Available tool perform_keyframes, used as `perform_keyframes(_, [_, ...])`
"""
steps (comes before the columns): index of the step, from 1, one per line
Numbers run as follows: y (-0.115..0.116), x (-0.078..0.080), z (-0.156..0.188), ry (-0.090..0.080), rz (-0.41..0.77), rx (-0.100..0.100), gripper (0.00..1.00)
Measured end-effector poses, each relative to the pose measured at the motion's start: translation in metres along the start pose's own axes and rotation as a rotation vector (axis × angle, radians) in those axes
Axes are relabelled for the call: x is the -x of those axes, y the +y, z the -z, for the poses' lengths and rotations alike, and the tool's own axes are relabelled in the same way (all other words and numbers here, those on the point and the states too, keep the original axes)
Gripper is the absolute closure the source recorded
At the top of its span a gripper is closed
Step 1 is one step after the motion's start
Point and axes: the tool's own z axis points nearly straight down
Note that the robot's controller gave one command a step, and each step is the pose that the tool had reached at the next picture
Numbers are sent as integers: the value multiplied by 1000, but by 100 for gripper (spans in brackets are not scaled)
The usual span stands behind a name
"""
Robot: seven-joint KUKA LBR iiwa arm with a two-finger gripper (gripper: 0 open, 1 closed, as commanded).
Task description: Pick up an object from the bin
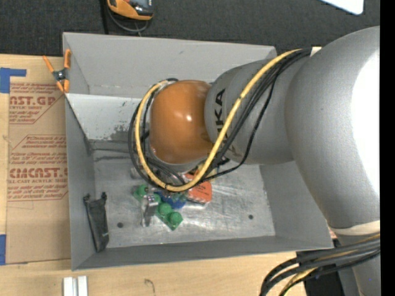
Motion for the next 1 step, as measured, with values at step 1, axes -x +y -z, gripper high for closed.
perform_keyframes(1, [-15, -4, -21, 10, 67, -3, 0])
